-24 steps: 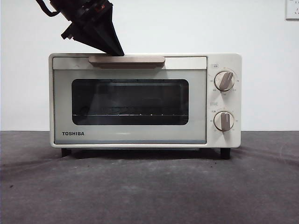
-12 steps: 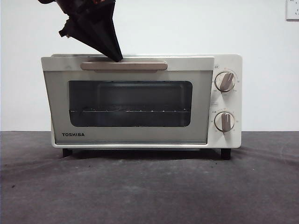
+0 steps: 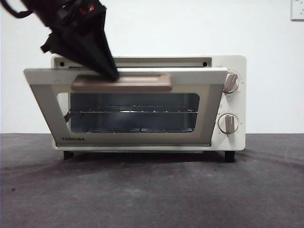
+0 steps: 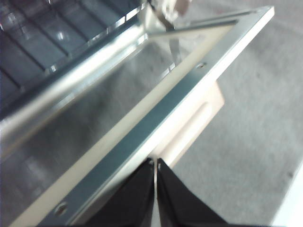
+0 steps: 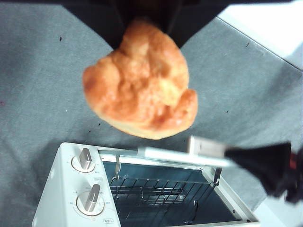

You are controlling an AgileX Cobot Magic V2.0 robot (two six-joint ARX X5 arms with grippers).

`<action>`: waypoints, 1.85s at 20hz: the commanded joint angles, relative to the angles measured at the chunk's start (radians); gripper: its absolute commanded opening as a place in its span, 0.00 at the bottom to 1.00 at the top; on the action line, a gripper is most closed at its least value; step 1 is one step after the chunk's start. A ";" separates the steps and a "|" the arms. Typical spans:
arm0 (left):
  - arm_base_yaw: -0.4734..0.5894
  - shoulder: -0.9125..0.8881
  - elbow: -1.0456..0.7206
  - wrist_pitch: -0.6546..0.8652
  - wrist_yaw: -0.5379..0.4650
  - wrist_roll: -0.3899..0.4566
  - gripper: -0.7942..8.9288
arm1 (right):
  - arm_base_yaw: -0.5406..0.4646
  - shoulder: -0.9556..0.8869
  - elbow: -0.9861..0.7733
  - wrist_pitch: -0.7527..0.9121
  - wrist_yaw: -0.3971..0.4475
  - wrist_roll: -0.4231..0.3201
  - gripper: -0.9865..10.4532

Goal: The left arm flap open the oven, the right arm pick bread and place it into oven, the left arm flap close the oven

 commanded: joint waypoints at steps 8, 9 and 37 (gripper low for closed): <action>-0.038 -0.039 -0.136 0.079 -0.127 -0.096 0.10 | 0.004 0.002 0.016 0.010 -0.002 0.009 0.10; -0.045 -0.039 -0.148 0.092 -0.127 -0.103 0.10 | 0.004 0.002 0.016 0.010 -0.002 0.009 0.10; -0.121 -0.532 -0.211 -0.083 -0.083 -0.248 0.10 | 0.067 0.262 0.016 0.198 -0.212 0.076 0.10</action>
